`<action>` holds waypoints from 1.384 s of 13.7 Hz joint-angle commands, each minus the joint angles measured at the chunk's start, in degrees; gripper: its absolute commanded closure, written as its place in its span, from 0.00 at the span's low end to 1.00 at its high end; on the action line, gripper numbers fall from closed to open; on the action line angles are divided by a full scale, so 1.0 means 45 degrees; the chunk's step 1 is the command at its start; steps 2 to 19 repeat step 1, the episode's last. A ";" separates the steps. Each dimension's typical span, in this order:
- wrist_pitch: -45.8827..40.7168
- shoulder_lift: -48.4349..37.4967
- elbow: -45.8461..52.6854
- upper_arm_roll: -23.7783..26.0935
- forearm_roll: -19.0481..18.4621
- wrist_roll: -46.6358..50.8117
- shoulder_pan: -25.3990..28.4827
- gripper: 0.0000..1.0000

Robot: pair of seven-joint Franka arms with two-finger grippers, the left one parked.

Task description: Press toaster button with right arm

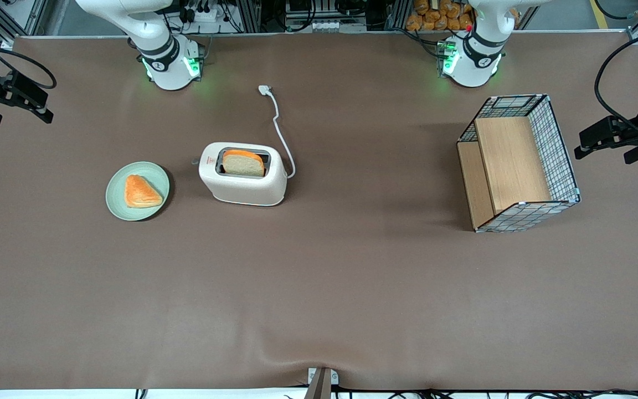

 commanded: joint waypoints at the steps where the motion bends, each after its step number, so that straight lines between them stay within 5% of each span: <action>1: 0.0150 -0.0228 -0.0212 0.0138 -0.0238 0.0164 -0.0083 0.00; 19: 0.0150 -0.0228 -0.0212 0.0138 -0.0238 0.0164 -0.0083 0.00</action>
